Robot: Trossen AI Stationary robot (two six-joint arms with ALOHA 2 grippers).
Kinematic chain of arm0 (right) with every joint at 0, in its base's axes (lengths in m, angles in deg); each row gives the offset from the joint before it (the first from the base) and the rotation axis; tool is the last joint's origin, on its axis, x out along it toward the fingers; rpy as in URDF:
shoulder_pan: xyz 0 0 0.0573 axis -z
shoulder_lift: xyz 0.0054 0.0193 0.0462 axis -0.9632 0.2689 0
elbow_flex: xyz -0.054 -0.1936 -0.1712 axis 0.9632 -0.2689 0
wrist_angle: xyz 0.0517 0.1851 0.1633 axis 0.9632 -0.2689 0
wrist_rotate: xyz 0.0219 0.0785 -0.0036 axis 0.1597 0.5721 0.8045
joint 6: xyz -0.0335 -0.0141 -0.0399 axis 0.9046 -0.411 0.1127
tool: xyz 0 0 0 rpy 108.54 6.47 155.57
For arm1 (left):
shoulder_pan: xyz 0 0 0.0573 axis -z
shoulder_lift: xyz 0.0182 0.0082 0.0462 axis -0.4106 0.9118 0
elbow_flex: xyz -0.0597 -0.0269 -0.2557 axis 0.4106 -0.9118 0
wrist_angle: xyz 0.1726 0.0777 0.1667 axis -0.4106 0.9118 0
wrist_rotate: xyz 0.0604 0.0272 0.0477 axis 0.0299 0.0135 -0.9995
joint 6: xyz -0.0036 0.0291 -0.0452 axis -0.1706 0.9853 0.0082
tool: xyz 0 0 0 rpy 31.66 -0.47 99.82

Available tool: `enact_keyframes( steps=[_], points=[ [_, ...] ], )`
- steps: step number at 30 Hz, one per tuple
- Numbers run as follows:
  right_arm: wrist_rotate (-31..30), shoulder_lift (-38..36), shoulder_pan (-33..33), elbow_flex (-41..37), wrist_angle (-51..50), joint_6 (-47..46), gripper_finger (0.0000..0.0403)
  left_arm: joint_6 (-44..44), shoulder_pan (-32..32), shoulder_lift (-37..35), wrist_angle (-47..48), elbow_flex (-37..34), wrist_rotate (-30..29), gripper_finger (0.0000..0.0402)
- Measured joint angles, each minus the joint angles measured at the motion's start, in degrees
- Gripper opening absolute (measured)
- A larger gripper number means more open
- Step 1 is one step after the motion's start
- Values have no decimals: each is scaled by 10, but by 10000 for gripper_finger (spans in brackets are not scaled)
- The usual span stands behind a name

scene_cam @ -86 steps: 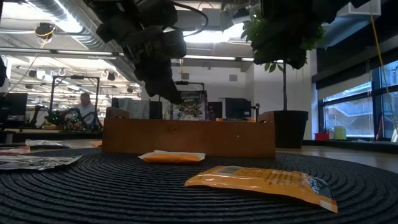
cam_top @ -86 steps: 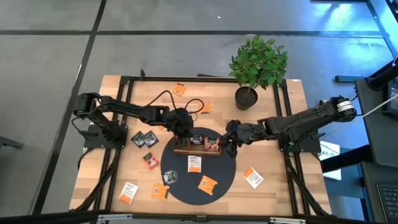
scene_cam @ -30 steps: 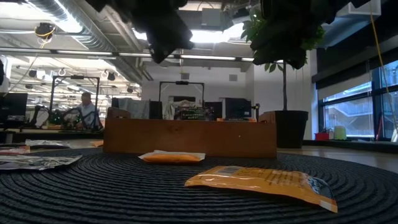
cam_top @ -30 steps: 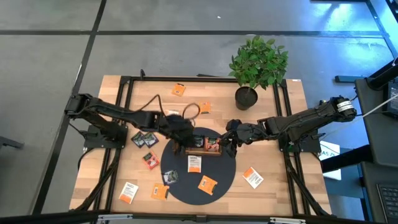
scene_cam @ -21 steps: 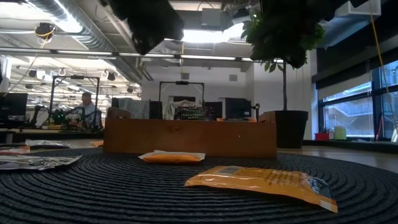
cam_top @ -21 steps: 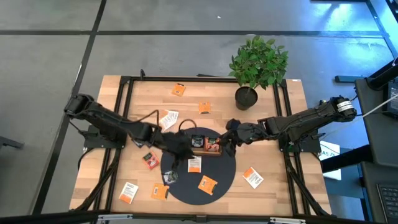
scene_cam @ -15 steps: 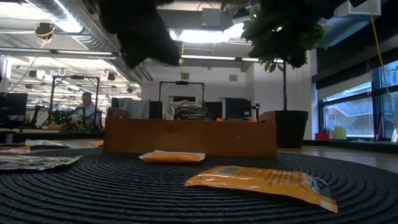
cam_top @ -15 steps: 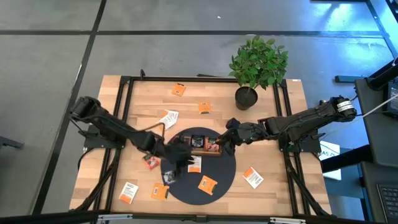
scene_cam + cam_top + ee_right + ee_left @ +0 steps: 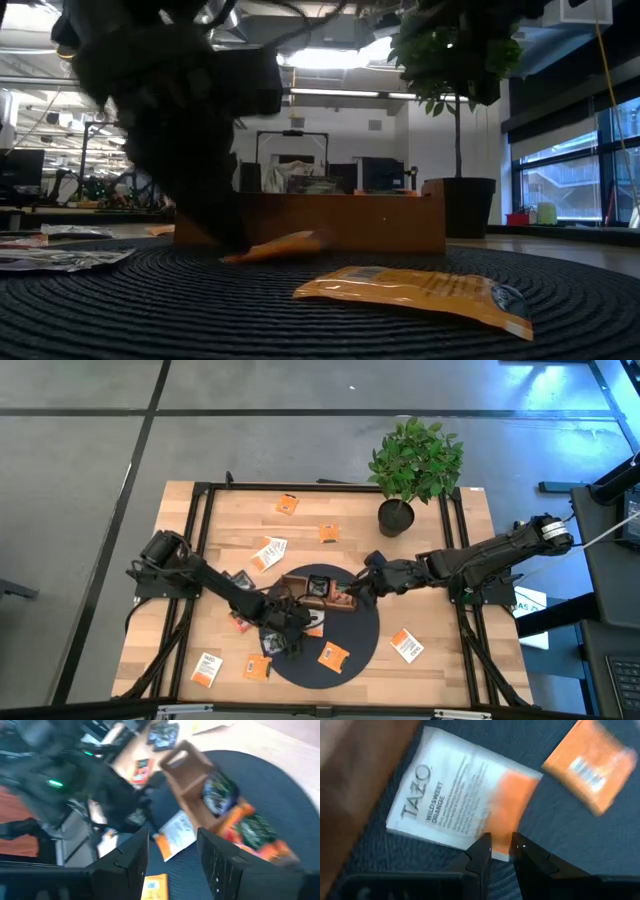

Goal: Pick & Place Tea
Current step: Put the white tea bag into the left section of the wooden organizer

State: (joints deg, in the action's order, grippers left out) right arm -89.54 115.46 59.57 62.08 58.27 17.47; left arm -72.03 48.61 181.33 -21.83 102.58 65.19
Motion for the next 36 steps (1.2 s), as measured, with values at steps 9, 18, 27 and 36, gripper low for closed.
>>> enact_keyframes(
  steps=[9,18,27,36],
  points=[
    [-20,4,-36,0,119,-51,169,6,0,5,-4,0,-2,72],
    [-172,93,-114,108,10,-118,169,3,8,6,-14,0,0,72],
    [-148,298,-139,305,-211,-286,169,3,19,6,-25,-1,4,72],
    [-1,442,-136,374,-103,-270,169,12,26,6,-26,-1,1,72]
  ],
)
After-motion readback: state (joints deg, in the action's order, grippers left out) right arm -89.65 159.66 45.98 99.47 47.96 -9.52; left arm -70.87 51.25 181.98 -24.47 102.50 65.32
